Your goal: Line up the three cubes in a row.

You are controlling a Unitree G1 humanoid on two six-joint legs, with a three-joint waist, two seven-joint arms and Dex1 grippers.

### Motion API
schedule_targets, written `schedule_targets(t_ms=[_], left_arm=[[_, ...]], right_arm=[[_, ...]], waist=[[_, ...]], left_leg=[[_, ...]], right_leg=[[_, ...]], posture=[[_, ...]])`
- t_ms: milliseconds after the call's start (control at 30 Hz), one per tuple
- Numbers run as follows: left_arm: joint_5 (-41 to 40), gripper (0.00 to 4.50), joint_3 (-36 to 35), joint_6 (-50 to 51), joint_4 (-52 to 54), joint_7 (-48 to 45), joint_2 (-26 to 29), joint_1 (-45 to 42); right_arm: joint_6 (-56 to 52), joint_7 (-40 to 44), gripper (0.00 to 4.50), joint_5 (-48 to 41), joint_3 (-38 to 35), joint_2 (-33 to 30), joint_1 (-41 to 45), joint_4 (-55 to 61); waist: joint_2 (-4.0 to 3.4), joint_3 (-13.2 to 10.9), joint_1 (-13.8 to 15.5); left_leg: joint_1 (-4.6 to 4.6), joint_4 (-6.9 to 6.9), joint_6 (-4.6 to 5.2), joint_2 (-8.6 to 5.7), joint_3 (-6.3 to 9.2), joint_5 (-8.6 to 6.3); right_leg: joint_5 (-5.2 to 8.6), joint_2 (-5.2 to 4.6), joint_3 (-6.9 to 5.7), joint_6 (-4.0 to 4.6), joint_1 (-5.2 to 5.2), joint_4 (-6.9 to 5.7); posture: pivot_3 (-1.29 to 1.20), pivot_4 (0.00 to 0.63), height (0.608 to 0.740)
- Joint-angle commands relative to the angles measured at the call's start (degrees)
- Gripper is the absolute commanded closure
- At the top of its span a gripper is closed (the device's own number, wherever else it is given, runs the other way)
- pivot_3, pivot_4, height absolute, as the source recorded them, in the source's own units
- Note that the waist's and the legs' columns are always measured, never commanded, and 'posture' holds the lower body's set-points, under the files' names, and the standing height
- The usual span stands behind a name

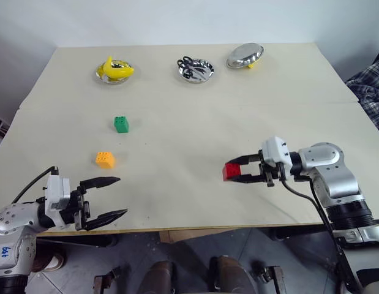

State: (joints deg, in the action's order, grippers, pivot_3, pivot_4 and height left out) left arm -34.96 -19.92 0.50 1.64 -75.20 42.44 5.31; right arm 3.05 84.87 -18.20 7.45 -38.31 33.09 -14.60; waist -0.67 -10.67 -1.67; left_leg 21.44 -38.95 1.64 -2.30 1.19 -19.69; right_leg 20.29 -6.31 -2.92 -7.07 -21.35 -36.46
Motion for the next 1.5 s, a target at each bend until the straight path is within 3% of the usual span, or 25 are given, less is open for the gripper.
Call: schedule_targets(t_ms=[33, 567, 800, 1100, 1300, 1500], left_arm=[[0.1, 0.00, -1.3, -1.3, 1.2, -0.8, 0.4, 1.4], [-0.8, 0.00, -1.1, 0.7, 2.5, -1.6, 1.6, 0.9], [-0.9, 0.00, -1.7, 1.3, 2.6, -1.4, 1.8, 0.1], [-0.5, 0.00, -1.9, 0.9, 2.2, -1.0, 1.4, -0.3], [-0.6, 0.00, -6.4, -0.9, 1.9, 1.9, -0.5, 4.1], [-1.2, 0.00, -15.3, -3.6, -1.3, 10.6, -7.1, 10.2]], right_arm=[[4.6, 1.6, 3.02, 0.4, -0.6, 1.1, 2.1, -4.2], [17.7, 7.6, 3.02, 0.7, -1.0, -0.3, 10.4, -31.4], [15.9, 7.6, 3.02, -2.2, 4.2, -2.3, 11.8, -33.2], [17.7, 7.6, 0.06, -4.5, 5.9, -3.4, 14.3, -33.5], [13.4, 7.6, 0.02, -10.5, 1.6, -7.9, 11.9, -24.1], [1.4, -0.5, 0.02, -16.8, -8.7, -9.9, -1.0, -4.5]], waist=[[0.00, 0.0, 0.0], [0.00, 0.0, -0.1], [0.00, 0.0, 0.0], [0.00, 0.0, 0.0], [-0.02, 0.0, 0.1], [0.00, 0.0, 0.4]], left_leg=[[0.00, -0.01, 0.00, 0.00, 0.00, 0.00], [0.00, -0.07, -0.01, 0.00, 0.02, 0.00], [0.00, -0.08, -0.01, 0.00, 0.02, 0.00], [0.00, -0.11, -0.01, 0.00, 0.01, 0.00], [0.02, -0.09, -0.01, -0.01, 0.02, 0.00], [0.02, -0.05, -0.01, 0.02, 0.04, -0.01]], right_leg=[[0.00, 0.00, 0.00, 0.00, 0.00, 0.00], [0.00, -0.05, -0.06, 0.00, 0.01, 0.00], [0.00, -0.05, -0.05, 0.00, 0.02, 0.00], [0.00, -0.06, -0.05, 0.00, 0.01, 0.00], [0.00, -0.07, -0.06, 0.00, 0.01, 0.03], [0.00, -0.08, -0.10, 0.00, 0.07, 0.14]], posture=[[0.00, 0.150, 0.740], [0.00, 0.150, 0.740], [0.00, 0.150, 0.740], [0.00, 0.150, 0.740], [0.00, 0.150, 0.740], [0.00, 0.150, 0.740]])
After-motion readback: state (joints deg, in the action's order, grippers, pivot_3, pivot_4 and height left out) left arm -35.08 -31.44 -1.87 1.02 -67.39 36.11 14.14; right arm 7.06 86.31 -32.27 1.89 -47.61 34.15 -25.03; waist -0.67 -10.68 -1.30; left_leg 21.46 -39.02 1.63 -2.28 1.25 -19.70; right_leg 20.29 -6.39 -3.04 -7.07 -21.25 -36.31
